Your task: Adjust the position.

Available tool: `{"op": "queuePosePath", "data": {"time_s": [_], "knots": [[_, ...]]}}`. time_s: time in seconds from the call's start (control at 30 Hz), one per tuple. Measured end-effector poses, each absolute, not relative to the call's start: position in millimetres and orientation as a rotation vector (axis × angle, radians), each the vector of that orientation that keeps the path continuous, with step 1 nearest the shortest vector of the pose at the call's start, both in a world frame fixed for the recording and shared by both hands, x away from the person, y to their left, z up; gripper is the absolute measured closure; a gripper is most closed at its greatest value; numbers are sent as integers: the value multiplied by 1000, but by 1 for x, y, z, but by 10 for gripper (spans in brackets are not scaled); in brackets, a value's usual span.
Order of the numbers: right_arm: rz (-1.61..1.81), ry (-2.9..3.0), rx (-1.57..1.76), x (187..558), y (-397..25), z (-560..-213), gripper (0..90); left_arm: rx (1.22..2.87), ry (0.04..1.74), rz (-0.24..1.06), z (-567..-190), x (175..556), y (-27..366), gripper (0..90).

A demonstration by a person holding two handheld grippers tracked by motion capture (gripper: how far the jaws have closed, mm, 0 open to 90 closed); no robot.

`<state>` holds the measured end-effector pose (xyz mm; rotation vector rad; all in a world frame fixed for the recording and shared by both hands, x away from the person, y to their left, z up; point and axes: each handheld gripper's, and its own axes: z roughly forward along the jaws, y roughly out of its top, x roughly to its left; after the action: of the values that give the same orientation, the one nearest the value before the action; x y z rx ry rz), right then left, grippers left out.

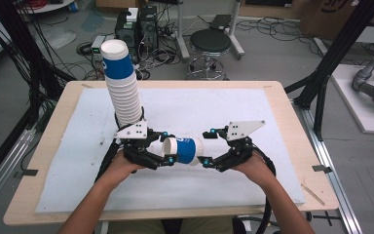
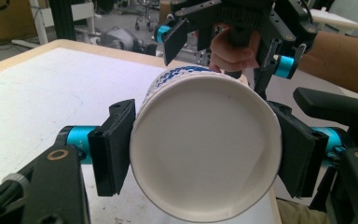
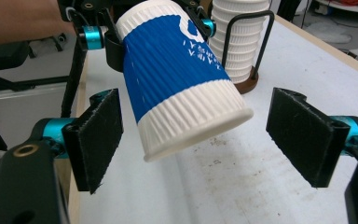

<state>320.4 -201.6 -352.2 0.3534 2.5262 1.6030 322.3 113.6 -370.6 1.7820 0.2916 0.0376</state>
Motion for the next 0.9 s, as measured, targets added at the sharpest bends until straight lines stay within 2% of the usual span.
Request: {"op": "queuePosePath", "data": {"time_s": [0.43, 0.9], "knots": [[1667, 2495, 379, 316, -210, -368, 189, 1704, 218, 58, -377, 314, 120, 296], [1754, 2548, 372, 313, -205, -381, 178, 1669, 172, 21, -377, 310, 116, 297]]}}
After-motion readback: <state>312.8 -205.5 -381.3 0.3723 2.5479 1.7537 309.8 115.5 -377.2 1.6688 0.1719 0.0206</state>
